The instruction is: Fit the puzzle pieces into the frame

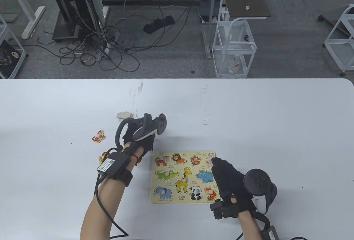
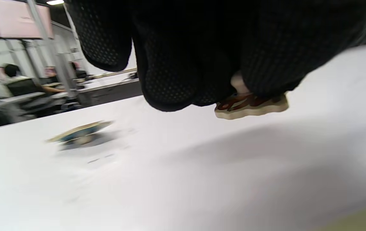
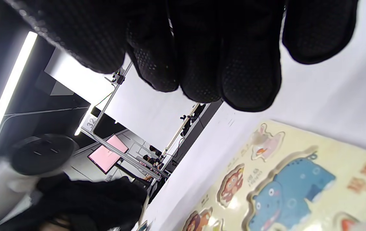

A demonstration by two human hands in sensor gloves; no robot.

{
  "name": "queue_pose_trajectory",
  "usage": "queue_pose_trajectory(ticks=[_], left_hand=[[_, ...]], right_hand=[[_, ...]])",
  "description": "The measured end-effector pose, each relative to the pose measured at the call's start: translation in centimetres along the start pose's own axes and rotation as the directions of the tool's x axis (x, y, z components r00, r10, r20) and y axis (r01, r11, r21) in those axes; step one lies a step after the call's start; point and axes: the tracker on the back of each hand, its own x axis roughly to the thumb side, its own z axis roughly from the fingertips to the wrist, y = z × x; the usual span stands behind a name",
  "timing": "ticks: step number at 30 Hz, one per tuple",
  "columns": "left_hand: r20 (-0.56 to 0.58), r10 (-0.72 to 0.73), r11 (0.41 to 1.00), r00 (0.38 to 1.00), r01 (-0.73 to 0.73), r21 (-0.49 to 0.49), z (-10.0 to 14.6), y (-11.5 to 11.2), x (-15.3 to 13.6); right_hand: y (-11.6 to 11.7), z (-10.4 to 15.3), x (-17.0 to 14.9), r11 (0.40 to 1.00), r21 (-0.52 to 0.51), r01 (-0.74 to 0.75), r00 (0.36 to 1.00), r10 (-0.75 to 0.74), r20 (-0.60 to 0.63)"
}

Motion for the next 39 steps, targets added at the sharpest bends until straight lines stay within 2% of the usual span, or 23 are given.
queue_pose_trajectory(ticks=[2, 5, 9, 14, 18, 24, 26, 29, 32, 36, 39], left_hand=[[0.100, 0.096, 0.991, 0.990, -0.105, 0.087, 2.4, 1.8, 1.9], [0.227, 0.122, 0.969, 0.966, -0.165, 0.181, 5.8, 3.8, 4.7], [0.330, 0.118, 0.949, 0.936, -0.205, 0.241, 8.9, 4.7, 7.8], [0.398, 0.138, 0.922, 0.907, -0.264, 0.282, 11.3, 4.8, 10.4], [0.393, 0.089, 0.904, 0.915, -0.240, 0.354, 12.5, 4.7, 10.7], [0.390, 0.083, 0.901, 0.917, -0.236, 0.364, 14.0, 4.2, 10.4], [0.401, 0.131, 0.895, 0.906, -0.283, 0.346, 14.4, 3.7, 10.4], [0.393, 0.118, 0.871, 0.912, -0.285, 0.400, 14.8, 3.1, 10.5], [0.398, 0.120, 0.879, 0.910, -0.283, 0.383, 15.0, 2.8, 10.8], [0.403, 0.172, 0.870, 0.899, -0.331, 0.365, 15.0, 2.5, 10.5], [0.369, 0.315, 0.840, 0.874, -0.438, 0.320, 14.3, 2.2, 9.2]], right_hand=[[0.2, 0.1, 0.2, 1.000, 0.021, 0.023, 1.000, -0.024, 0.015], [0.5, 0.3, 0.5, 0.996, 0.044, 0.072, 0.997, -0.073, 0.032], [1.1, 0.5, 0.8, 0.985, 0.093, 0.143, 0.988, -0.148, 0.044], [1.9, 0.8, 1.1, 0.947, 0.185, 0.263, 0.962, -0.272, 0.028], [1.9, 0.7, 1.1, 0.930, 0.207, 0.305, 0.949, -0.314, 0.013], [2.2, 0.6, 0.6, 0.893, 0.217, 0.394, 0.918, -0.396, -0.038], [2.2, 0.6, 0.6, 0.905, 0.213, 0.368, 0.929, -0.369, -0.040], [2.0, 0.5, 0.8, 0.920, 0.209, 0.331, 0.942, -0.336, -0.011], [1.9, 0.4, 0.6, 0.930, 0.204, 0.306, 0.950, -0.311, -0.011], [1.7, 0.3, 0.3, 0.934, 0.155, 0.323, 0.946, -0.324, -0.025], [1.5, 0.2, -0.1, 0.917, 0.132, 0.377, 0.926, -0.373, -0.059]])
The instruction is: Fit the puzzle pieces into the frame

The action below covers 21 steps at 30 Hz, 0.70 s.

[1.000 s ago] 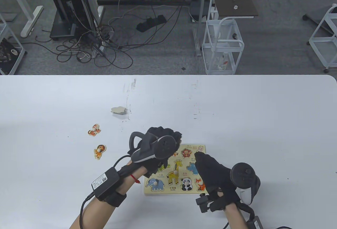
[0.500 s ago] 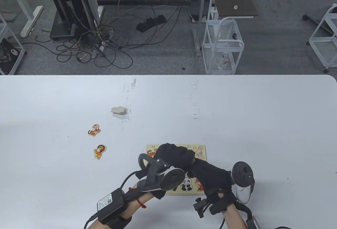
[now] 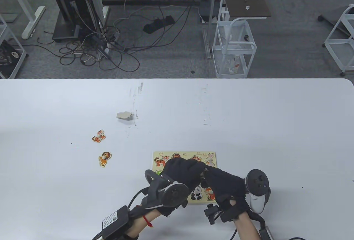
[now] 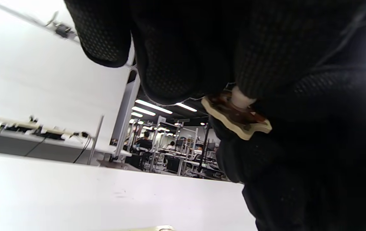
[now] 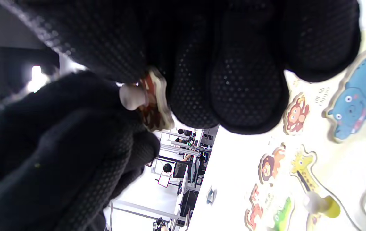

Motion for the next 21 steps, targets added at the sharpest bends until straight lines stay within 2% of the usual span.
queue_pose_trajectory(ticks=[3, 6, 8, 10, 13, 17, 21], left_hand=[[-0.112, 0.071, 0.997, 0.991, -0.067, 0.036, 0.0, 0.1, -1.4], [-0.204, 0.157, 0.985, 0.966, -0.169, -0.041, 0.0, -0.3, -2.7], [-0.180, 0.271, 0.961, 0.946, -0.275, 0.002, 0.1, -0.7, -3.2], [-0.179, 0.395, 0.916, 0.901, -0.401, -0.002, 0.2, -1.1, -3.6], [-0.206, 0.498, 0.861, 0.843, -0.509, -0.003, 0.2, -1.7, -3.7], [-0.219, 0.504, 0.856, 0.836, -0.517, -0.008, 0.2, -2.1, -4.0], [-0.250, 0.485, 0.864, 0.838, -0.504, -0.015, 0.3, -2.4, -4.6]], right_hand=[[-0.2, -0.2, -0.4, 0.998, 0.010, 0.066, 0.997, -0.066, -0.027], [-0.2, -0.2, -0.8, 0.989, 0.013, 0.147, 0.988, -0.146, -0.057], [-0.3, -0.4, -1.0, 0.979, 0.021, 0.205, 0.977, -0.203, -0.069], [-0.3, -0.4, -1.0, 0.974, 0.036, 0.222, 0.973, -0.219, -0.072], [-0.4, -0.4, -0.9, 0.978, 0.041, 0.206, 0.978, -0.203, -0.055], [-0.3, -0.3, -0.7, 0.988, 0.036, 0.153, 0.988, -0.152, -0.034], [0.1, 0.0, -0.2, 1.000, -0.014, 0.015, 1.000, -0.015, -0.002]])
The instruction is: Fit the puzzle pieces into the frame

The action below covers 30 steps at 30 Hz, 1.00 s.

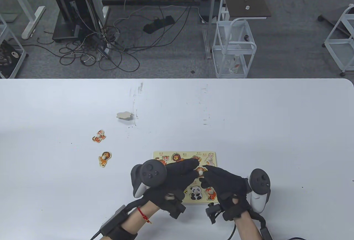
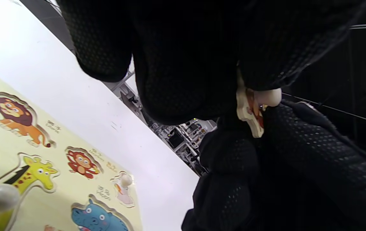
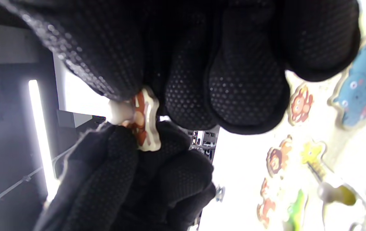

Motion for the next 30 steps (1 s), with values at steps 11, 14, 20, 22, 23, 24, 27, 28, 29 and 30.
queue_pose_trajectory(ticks=[11, 14, 20, 22, 23, 24, 27, 28, 29, 30], left_hand=[[-0.098, -0.081, 0.997, 0.992, 0.080, -0.015, -0.2, -0.3, -1.1], [-0.097, -0.091, 0.996, 0.991, 0.089, -0.028, -0.2, -0.5, -1.0], [-0.082, -0.075, 0.995, 0.994, 0.070, -0.066, -0.1, -1.0, -0.9], [-0.082, -0.060, 0.997, 0.995, 0.055, -0.056, 0.1, -1.2, -0.6], [-0.085, -0.057, 0.997, 0.995, 0.052, -0.065, 0.1, -1.2, -0.5], [-0.090, -0.048, 0.997, 0.995, 0.042, -0.067, 0.2, -1.1, -0.5], [-0.076, 0.003, 0.997, 0.997, -0.009, -0.076, 0.2, -1.0, -0.7], [-0.069, 0.014, 0.997, 0.997, -0.019, -0.075, 0.1, -0.9, -0.8], [-0.067, 0.020, 0.997, 0.998, -0.025, -0.078, 0.1, -0.9, -0.8], [-0.059, 0.025, 0.996, 0.998, -0.029, -0.078, 0.2, -0.9, -0.8]], right_hand=[[1.6, 2.4, 3.9, 0.786, -0.323, -0.526, 0.703, 0.616, 0.355], [3.0, 3.2, 4.6, 0.672, -0.388, -0.631, 0.535, 0.739, 0.409], [3.8, 3.6, 4.7, 0.600, -0.421, -0.680, 0.449, 0.795, 0.409], [3.9, 3.6, 4.7, 0.605, -0.427, -0.672, 0.449, 0.791, 0.415], [3.9, 3.7, 4.7, 0.602, -0.433, -0.671, 0.443, 0.794, 0.416], [4.0, 3.8, 4.8, 0.597, -0.440, -0.671, 0.434, 0.797, 0.419], [3.9, 3.8, 5.0, 0.622, -0.436, -0.651, 0.455, 0.779, 0.432], [3.8, 3.8, 5.1, 0.629, -0.430, -0.647, 0.465, 0.773, 0.432], [3.7, 3.7, 5.1, 0.639, -0.420, -0.645, 0.477, 0.766, 0.431], [3.7, 3.8, 5.2, 0.645, -0.420, -0.639, 0.482, 0.761, 0.435]])
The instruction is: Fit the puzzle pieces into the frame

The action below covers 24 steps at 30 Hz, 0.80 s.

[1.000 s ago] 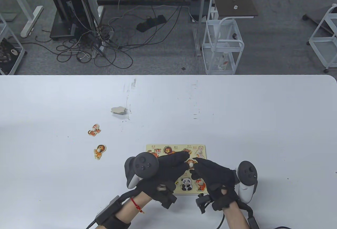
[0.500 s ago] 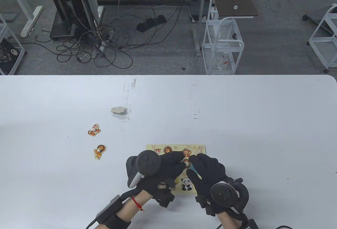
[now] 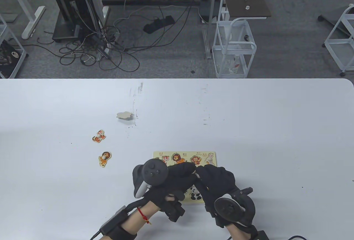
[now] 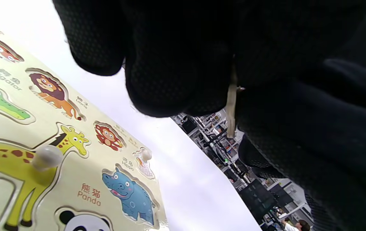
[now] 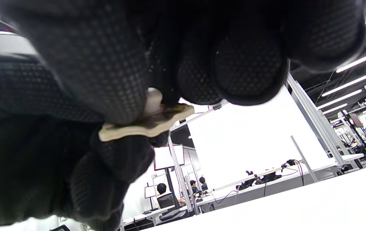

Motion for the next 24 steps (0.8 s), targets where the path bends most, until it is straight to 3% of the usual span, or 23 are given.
queue_pose_trajectory(ticks=[8, 10, 14, 18, 21, 24], left_hand=[[0.024, 0.035, 0.996, 0.999, -0.033, -0.085, -0.1, 0.3, 0.3], [0.071, 0.017, 0.998, 0.997, -0.013, -0.063, 0.3, 0.5, 0.2], [0.079, -0.176, 0.984, 0.981, 0.176, 0.006, 1.8, 2.2, -0.3], [0.031, -0.332, 0.933, 0.943, 0.324, 0.156, 3.6, 3.9, -1.0], [-0.030, -0.473, 0.868, 0.881, 0.471, 0.155, 4.7, 4.4, -1.3], [-0.041, -0.527, 0.830, 0.849, 0.525, 0.188, 5.3, 4.2, -2.0]], right_hand=[[-0.3, 0.0, 0.1, 0.999, -0.011, 0.044, 0.998, -0.044, 0.039], [-0.3, 0.0, 0.0, 0.998, -0.019, 0.063, 0.997, -0.062, 0.045], [-0.3, 0.0, 0.1, 0.999, -0.005, 0.049, 0.997, -0.049, 0.056], [-0.1, 0.1, 0.1, 0.999, 0.000, 0.034, 0.998, -0.034, 0.053], [0.3, 0.1, -0.3, 1.000, 0.018, 0.021, 0.999, -0.022, 0.041], [0.3, 0.1, -0.5, 1.000, 0.023, 0.019, 0.999, -0.020, 0.029]])
